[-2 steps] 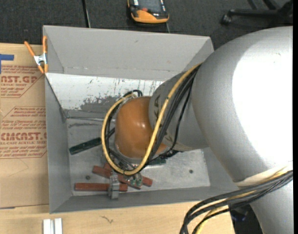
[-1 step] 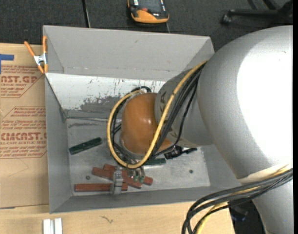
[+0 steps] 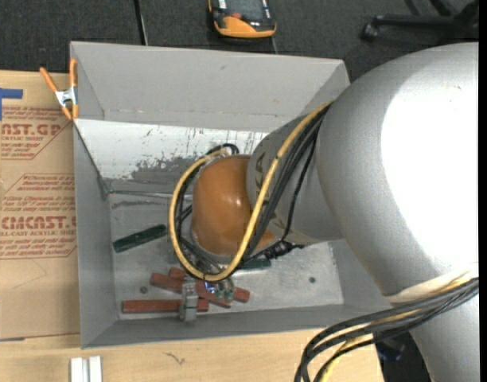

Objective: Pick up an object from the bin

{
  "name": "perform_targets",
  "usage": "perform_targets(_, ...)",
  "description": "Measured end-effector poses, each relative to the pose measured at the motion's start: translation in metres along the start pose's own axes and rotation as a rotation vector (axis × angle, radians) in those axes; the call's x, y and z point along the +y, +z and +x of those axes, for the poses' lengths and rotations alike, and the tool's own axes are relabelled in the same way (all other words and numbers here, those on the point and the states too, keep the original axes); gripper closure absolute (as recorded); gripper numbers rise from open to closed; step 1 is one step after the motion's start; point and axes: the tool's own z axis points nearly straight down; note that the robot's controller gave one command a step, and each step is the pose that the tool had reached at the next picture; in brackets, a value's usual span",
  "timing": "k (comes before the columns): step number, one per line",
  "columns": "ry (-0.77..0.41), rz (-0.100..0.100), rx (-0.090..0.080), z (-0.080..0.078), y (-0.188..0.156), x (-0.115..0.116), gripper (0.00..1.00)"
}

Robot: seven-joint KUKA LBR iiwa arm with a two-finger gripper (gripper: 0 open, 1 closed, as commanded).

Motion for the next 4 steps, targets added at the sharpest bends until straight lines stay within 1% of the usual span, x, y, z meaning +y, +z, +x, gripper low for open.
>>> perform_targets(1, 0.058, -0.002, 0.004, -0.0028, -0.0009, -0.0073, 0.0)
perform_targets(2, 0.001, 0.001, 0.002, -0.0014, -0.0028, -0.0005, 1.0)
perform_targets(4, 0.001, 0.001, 0.002, -0.0013, -0.0044, -0.0006, 1.0)
